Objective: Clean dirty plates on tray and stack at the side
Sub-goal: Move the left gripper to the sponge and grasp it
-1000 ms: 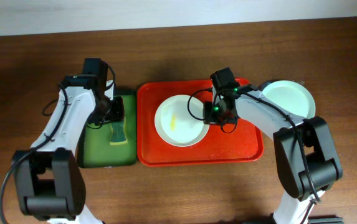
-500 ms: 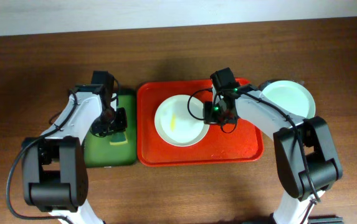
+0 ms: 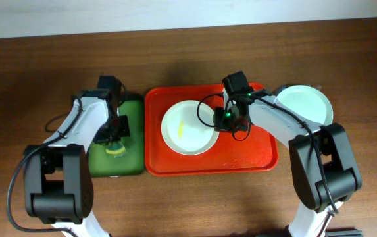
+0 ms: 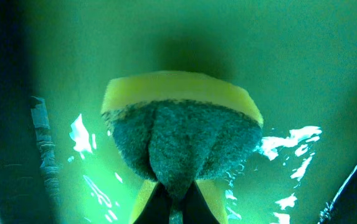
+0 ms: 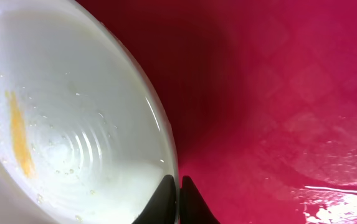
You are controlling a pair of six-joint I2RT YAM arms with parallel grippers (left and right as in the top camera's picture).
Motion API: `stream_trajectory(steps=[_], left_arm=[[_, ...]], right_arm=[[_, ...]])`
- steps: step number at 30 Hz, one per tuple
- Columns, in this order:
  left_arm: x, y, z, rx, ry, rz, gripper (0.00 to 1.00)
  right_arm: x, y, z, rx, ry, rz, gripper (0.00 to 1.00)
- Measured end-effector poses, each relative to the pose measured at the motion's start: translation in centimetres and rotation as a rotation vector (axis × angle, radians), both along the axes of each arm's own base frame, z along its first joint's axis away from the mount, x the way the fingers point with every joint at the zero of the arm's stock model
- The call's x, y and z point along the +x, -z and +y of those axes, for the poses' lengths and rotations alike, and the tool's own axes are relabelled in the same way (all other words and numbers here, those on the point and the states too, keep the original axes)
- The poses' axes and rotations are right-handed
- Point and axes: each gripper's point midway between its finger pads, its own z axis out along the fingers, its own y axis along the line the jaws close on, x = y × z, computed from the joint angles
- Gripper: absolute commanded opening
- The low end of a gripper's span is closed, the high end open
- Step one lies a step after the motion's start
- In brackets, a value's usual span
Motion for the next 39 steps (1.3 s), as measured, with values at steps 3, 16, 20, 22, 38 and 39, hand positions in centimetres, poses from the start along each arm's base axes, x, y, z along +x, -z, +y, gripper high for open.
stream_trajectory(steps=[3,16,20,22,38,39], left_arm=[[1.6,-1.4,0.8,0.052,0.008,-0.05,0.0],[1.6,-1.3,0.6,0.038,0.008,-0.048,0.0],[1.6,-1.3,0.5,0.037,0.008,-0.048,0.0],[1.6,-1.3,0.5,0.034,0.008,-0.048,0.0],[1.6,-1.3,0.4,0.03,0.008,-0.048,0.0],[1.6,-1.3,0.4,0.03,0.008,-0.049,0.0]], right_arm=[[-0.1,-0.1,0.3,0.015,-0.002,0.003,0.23],[0.0,-0.1,0.6,0.004,-0.013,-0.009,0.27],[-0.3,0.1,0.4,-0.01,-0.018,0.001,0.04],[-0.4,0.1,0.5,-0.005,-0.015,0.004,0.04],[-0.3,0.1,1.2,0.006,-0.053,-0.016,0.04],[-0.4,0.1,1.3,0.006,-0.051,-0.014,0.04]])
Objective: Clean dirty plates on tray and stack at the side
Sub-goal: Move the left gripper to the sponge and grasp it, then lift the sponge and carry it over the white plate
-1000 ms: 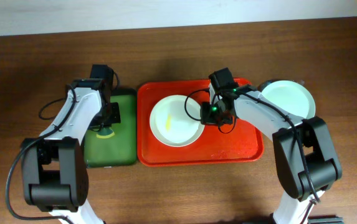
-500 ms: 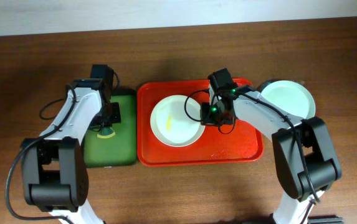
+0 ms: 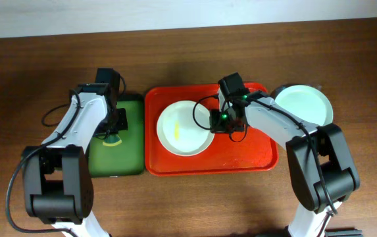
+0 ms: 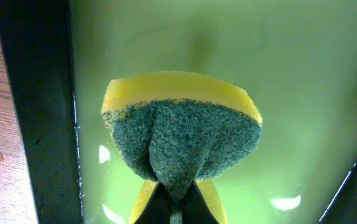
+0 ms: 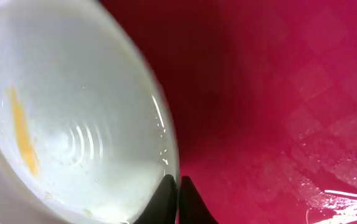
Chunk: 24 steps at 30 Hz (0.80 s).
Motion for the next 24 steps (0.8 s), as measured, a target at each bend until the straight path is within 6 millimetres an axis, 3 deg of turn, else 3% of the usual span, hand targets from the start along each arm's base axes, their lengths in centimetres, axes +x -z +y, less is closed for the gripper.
stream_trajectory(steps=[8,12,14,18,20,21,22,23,24], left_arm=[[-0.2,-0.4,-1.3,-0.077,0.09,0.032,0.0],[1.9,-5.6,-1.9,-0.105,0.098,-0.004,0.0],[2.5,-6.2,-1.9,-0.106,0.099,-0.024,0.0],[1.5,-3.5,-2.0,-0.111,0.096,0.046,0.0],[0.4,1.1,-2.0,-0.113,0.089,0.165,0.04],[-0.2,2.9,-2.0,-0.112,0.086,0.216,0.27],[-0.4,3.4,-2.0,-0.112,0.086,0.232,0.38],[-0.3,3.4,-2.0,-0.112,0.088,0.23,0.02],[-0.3,3.5,-2.0,-0.114,0.089,0.23,0.0]], right_arm=[[-0.3,-0.4,1.0,0.059,-0.007,0.016,0.04],[-0.4,-0.4,1.3,0.071,-0.011,0.021,0.04],[-0.4,-0.4,1.3,0.073,-0.012,0.022,0.04],[-0.4,-0.4,1.3,0.073,-0.013,0.022,0.04],[-0.4,-0.4,1.3,0.073,-0.012,0.022,0.04],[-0.4,-0.4,1.3,0.073,-0.012,0.022,0.04],[-0.4,-0.4,1.3,0.073,-0.012,0.022,0.04],[-0.4,-0.4,1.3,0.073,-0.012,0.022,0.04],[-0.4,-0.4,1.3,0.073,-0.012,0.022,0.04]])
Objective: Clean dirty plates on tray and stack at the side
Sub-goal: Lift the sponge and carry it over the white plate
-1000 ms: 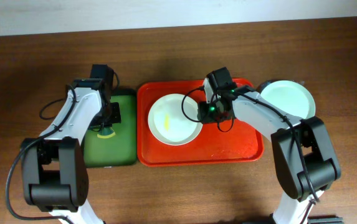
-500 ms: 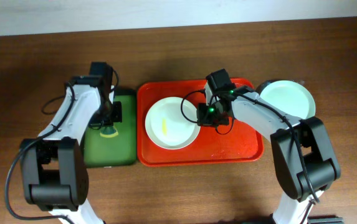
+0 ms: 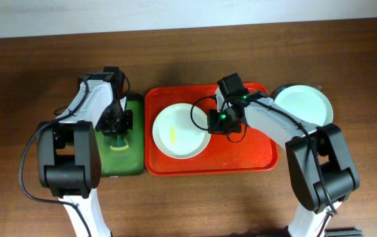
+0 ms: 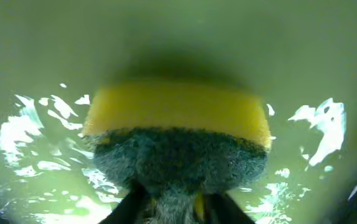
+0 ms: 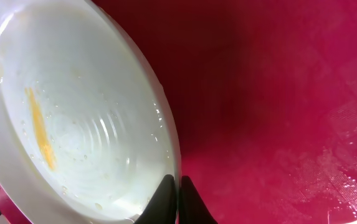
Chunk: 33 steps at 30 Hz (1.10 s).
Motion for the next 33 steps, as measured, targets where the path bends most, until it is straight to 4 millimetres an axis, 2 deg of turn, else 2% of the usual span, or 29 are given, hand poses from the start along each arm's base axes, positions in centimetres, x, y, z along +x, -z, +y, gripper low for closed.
stream_trajectory(steps=[1,2,5,7,8,9,11,13,15,16,20,23,26,28,29,30,31,33], left_arm=[[0.1,0.0,0.0,-0.001,0.0,-0.003,0.1],[0.1,0.0,0.0,0.0,0.004,-0.002,0.0],[0.0,0.0,0.0,0.0,0.005,-0.001,0.0],[-0.2,-0.1,0.0,0.0,0.004,0.009,0.0],[-0.6,-0.6,0.1,0.002,0.004,0.034,0.0],[-0.5,-1.3,0.1,0.002,0.003,0.04,0.0],[0.5,-2.8,0.1,-0.001,-0.001,-0.002,0.0],[0.9,-4.9,0.1,-0.006,-0.001,-0.061,0.0],[1.1,-8.2,-0.2,-0.013,0.008,-0.14,0.0],[1.1,-8.8,-0.7,-0.015,0.019,-0.155,0.0],[1.3,-8.8,-2.2,-0.019,0.06,-0.171,0.0],[1.6,-8.8,-1.7,0.007,0.061,-0.184,0.0],[1.2,-7.8,-1.6,0.012,0.062,-0.17,0.0],[0.7,-6.9,-1.5,0.015,0.062,-0.149,0.0],[0.7,-6.8,-1.5,0.015,0.062,-0.146,0.0],[0.7,-6.7,-1.5,0.015,0.062,-0.147,0.0],[0.7,-6.6,-1.5,0.015,0.062,-0.15,0.0],[0.6,-6.2,-1.4,0.018,0.062,-0.148,0.0]], right_arm=[[0.0,0.0,0.0,0.0,0.0,0.0,0.04],[0.0,0.0,0.0,0.0,0.0,0.0,0.04],[0.0,0.0,0.0,0.0,0.0,0.0,0.05],[0.0,0.0,0.0,0.0,0.0,0.0,0.42],[0.0,0.0,0.0,0.0,0.0,-0.001,0.45],[0.0,0.0,0.0,0.0,0.0,-0.001,0.44],[0.0,0.0,0.0,0.0,-0.002,-0.001,0.15],[0.0,0.0,0.0,0.0,0.0,0.0,0.06],[0.0,0.0,0.0,0.0,0.001,0.0,0.04],[0.0,0.0,0.0,0.0,0.002,0.001,0.04],[-0.3,0.1,-0.1,-0.003,0.001,0.012,0.04],[-0.3,0.1,-0.1,-0.004,0.001,0.015,0.04],[-0.5,0.1,-0.1,-0.006,0.001,0.021,0.04],[-0.7,0.2,-0.2,-0.01,0.001,0.032,0.24],[-0.8,0.2,-0.3,-0.013,0.003,0.038,0.25],[-0.9,0.2,-0.3,-0.014,-0.001,0.039,0.2],[-0.9,0.2,-0.3,-0.014,0.0,0.039,0.04],[-0.9,0.2,-0.3,-0.012,0.0,0.038,0.04]])
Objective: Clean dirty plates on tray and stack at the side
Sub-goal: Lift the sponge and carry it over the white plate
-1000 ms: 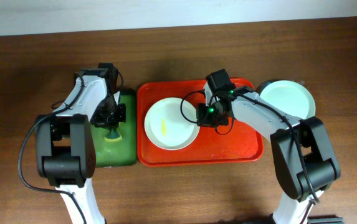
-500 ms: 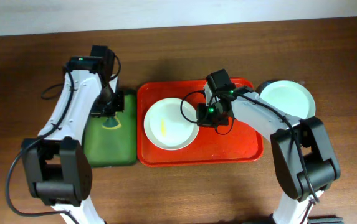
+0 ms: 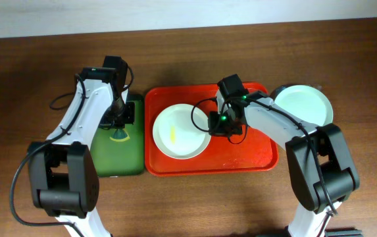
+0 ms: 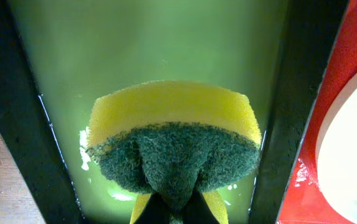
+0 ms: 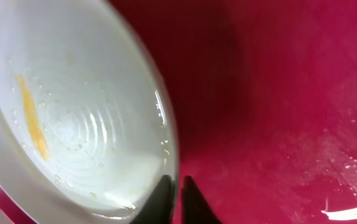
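Note:
A white plate [image 3: 180, 131] with a yellow streak [image 5: 30, 115] lies tilted on the left half of the red tray [image 3: 254, 158]. My right gripper [image 5: 177, 190] is shut on the plate's right rim. My left gripper [image 4: 175, 211] is shut on a yellow sponge [image 4: 173, 143], its green scouring side bunched between the fingers. The sponge hangs above the green water [image 4: 141, 50] of the basin [image 3: 132, 155]. The plate's edge [image 4: 352, 162] also shows at the right of the left wrist view.
A clean white plate [image 3: 304, 105] sits on the table right of the tray. The basin's dark walls [image 4: 16, 124] stand on both sides of the sponge. Wet patches shine on the tray floor [image 5: 328, 186]. Brown tabletop [image 3: 43, 66] surrounds everything.
The sponge was down at the rippling water; now it hangs higher, with the basin walls and the tray's edge in the left wrist view. The plate and right gripper have barely shifted.
My left gripper held the sponge low over the water, then higher, then down at the water, and now raised again near the basin's tray side. My right gripper stayed shut on the plate's rim; the plate now lies further left on the tray.

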You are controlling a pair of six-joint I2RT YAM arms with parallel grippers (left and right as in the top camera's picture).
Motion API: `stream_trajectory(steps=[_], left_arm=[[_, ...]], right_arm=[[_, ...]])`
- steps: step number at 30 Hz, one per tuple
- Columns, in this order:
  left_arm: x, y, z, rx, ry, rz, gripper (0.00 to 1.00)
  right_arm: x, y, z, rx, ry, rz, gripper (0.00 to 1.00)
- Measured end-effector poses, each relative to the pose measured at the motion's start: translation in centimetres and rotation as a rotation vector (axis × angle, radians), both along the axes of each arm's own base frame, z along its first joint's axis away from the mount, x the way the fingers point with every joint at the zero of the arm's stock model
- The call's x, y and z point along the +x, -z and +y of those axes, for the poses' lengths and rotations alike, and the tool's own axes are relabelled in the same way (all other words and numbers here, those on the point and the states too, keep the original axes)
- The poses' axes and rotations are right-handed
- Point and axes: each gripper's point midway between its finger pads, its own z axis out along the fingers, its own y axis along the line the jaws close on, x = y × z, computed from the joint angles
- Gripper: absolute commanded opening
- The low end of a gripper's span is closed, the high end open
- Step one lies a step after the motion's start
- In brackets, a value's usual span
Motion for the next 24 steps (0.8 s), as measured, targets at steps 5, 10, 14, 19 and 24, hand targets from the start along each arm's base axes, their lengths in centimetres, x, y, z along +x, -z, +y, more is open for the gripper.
stream_trajectory(steps=[5,10,14,19,24], left_arm=[[0.3,0.1,0.0,0.001,0.0,-0.014,0.0],[0.3,0.1,0.0,0.001,0.0,-0.014,0.0],[0.5,0.0,1.0,0.059,-0.008,-0.023,0.0],[0.4,0.0,1.3,0.078,-0.027,-0.024,0.0],[1.1,-5.1,3.1,0.073,-0.118,-0.025,0.0]], right_arm=[[-0.1,0.0,0.0,-0.001,0.012,0.009,0.04],[-0.1,0.0,-0.1,0.0,0.029,0.018,0.04],[-0.1,0.0,-0.1,0.0,0.029,0.019,0.04],[-0.1,0.0,-0.1,0.0,0.03,0.019,0.04],[-0.1,0.0,0.0,0.0,0.029,0.018,0.04]])
